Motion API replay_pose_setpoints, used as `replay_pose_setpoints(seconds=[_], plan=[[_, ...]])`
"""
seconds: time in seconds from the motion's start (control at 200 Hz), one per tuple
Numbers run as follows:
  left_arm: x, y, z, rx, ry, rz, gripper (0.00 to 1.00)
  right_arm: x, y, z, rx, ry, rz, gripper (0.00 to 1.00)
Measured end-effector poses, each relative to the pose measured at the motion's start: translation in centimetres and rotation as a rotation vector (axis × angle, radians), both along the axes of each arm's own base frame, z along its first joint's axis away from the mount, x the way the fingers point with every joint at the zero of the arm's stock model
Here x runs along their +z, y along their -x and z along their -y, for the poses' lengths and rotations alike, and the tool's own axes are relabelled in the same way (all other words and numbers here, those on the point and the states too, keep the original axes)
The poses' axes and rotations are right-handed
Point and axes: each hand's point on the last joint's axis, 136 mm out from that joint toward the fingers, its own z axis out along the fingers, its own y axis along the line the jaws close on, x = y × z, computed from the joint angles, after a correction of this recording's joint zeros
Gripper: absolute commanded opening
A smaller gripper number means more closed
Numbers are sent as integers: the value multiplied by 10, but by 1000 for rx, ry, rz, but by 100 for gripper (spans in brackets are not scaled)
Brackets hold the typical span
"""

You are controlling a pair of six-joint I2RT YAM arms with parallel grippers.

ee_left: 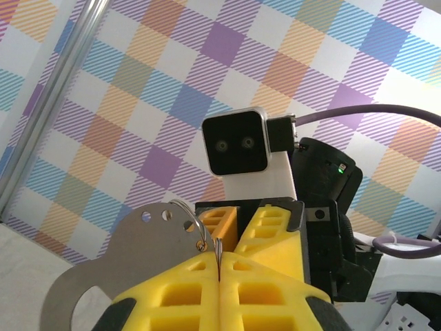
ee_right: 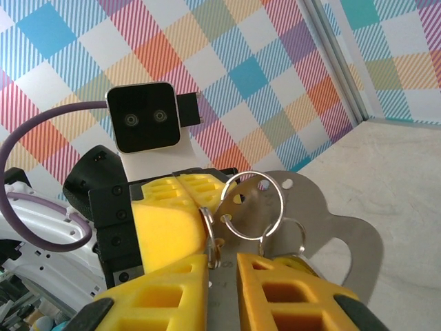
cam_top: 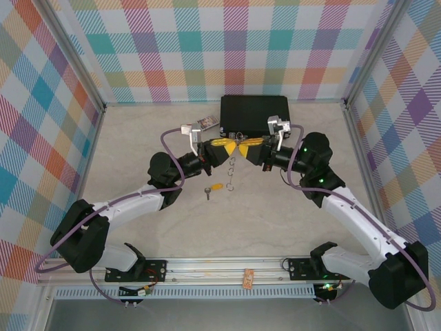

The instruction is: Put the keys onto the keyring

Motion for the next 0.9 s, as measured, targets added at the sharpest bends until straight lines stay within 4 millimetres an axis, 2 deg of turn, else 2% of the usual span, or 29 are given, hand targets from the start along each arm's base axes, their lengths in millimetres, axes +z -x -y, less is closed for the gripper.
replay_pose_setpoints(seconds=[0.395,0.485,0.62,0.755,0.83,0.9], plan=[[3,4,2,-27,-3,13,0,5,0,-2,18,-7,11,16],[4,4,2,-30,-2,12,0,6,1,-3,29,-8,11,13],[1,2,4,-33,-7,3,0,6,2,-4,41,-11,4,0],[1,0,5,-35,-7,0,0,5,1,-3,40,-10,2,0],[1,0,5,-36,-7,-4,7,5,1,-3,39,-7,6,0],[0,0,5,-37,-10,-9,20,4,1,-3,38,0,11,0]])
